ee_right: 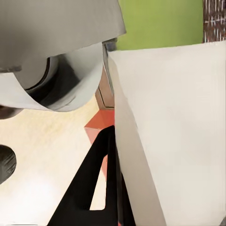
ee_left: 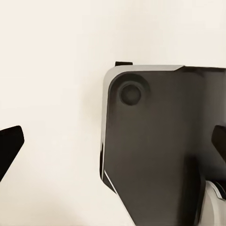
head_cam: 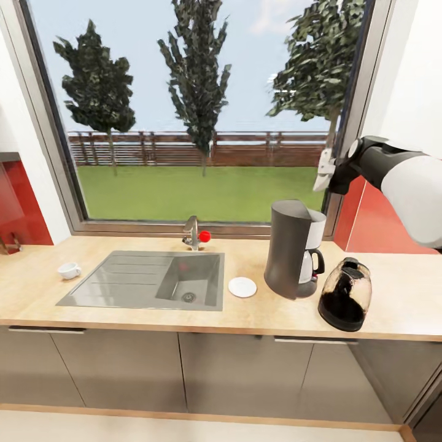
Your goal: Set up a coffee station on the kitchen countertop: keep the coffee maker on the countertop, move the bottle of coffee from the kitchen shelf to the counter next to the coffee maker, place a paper coffee filter on top of the coffee maker, put the saucer next to the coffee maker with the coffee cup on the saucer, and place the electric kettle next to the coffee maker.
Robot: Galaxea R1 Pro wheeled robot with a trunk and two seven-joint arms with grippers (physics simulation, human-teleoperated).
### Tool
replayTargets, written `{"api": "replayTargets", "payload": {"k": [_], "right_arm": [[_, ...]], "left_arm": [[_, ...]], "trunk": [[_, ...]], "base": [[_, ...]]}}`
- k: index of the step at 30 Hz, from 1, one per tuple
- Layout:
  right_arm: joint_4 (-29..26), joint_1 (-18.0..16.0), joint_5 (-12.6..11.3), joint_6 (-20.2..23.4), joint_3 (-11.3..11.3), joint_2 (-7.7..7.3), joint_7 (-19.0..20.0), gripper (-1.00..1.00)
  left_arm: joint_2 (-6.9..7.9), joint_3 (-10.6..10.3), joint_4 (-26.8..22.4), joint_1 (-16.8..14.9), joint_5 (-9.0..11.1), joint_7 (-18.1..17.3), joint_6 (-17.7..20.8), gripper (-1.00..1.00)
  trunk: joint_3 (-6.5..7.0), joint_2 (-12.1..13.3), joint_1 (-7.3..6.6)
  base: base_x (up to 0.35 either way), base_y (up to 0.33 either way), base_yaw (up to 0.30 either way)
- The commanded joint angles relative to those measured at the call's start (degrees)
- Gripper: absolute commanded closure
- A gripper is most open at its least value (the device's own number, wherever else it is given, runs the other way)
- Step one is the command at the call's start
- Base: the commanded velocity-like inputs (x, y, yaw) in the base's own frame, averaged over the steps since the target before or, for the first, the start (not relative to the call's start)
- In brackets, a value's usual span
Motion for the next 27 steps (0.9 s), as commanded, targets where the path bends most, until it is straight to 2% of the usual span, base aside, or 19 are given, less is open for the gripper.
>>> {"api": "replayTargets", "payload": {"k": [1, 4, 10, 16, 21, 27], "right_arm": [[-0.1, 0.0, -0.2, 0.5, 0.3, 0.03, 0.5, 1.0], [-0.1, -0.1, 0.8, 0.2, 0.4, 0.09, 0.8, 1.0], [-0.1, -0.1, 1.1, 0.2, 0.6, 0.43, 0.9, 1.0], [-0.1, -0.1, 1.1, 0.1, 6.7, 1.34, 1.7, 1.0], [-0.2, -0.1, 1.0, 0.1, 8.3, 1.73, 2.3, 1.0], [-0.8, -0.1, 1.1, 0.1, 8.6, 3.08, 2.6, 1.0]], "left_arm": [[0.0, 0.0, 0.1, 0.0, 0.3, 0.0, -0.2, -1.0], [0.0, 0.0, 0.1, 0.0, 0.3, 0.0, -0.2, -1.0], [0.0, 0.0, 0.1, 0.0, 0.3, 0.1, -0.2, -1.0], [0.0, 0.0, 0.1, -0.1, 0.3, 0.0, -0.2, -1.0], [0.0, 0.0, 0.1, 0.0, 0.3, 0.1, -0.2, -1.0], [0.0, 0.0, 0.1, -0.1, 0.3, 0.1, -0.2, -1.0]], "trunk": [[-0.02, 0.0, 0.02], [-0.02, 0.0, 0.02], [-0.02, 0.0, 0.02], [-0.02, 0.0, 0.02], [-0.02, 0.0, 0.02], [-0.02, 0.0, 0.02]], "base": [[0.0, 0.0, 0.0], [0.0, 0.0, 0.0], [0.0, 0.0, 0.0], [0.0, 0.0, 0.0], [0.0, 0.0, 0.0], [0.0, 0.0, 0.0]]}}
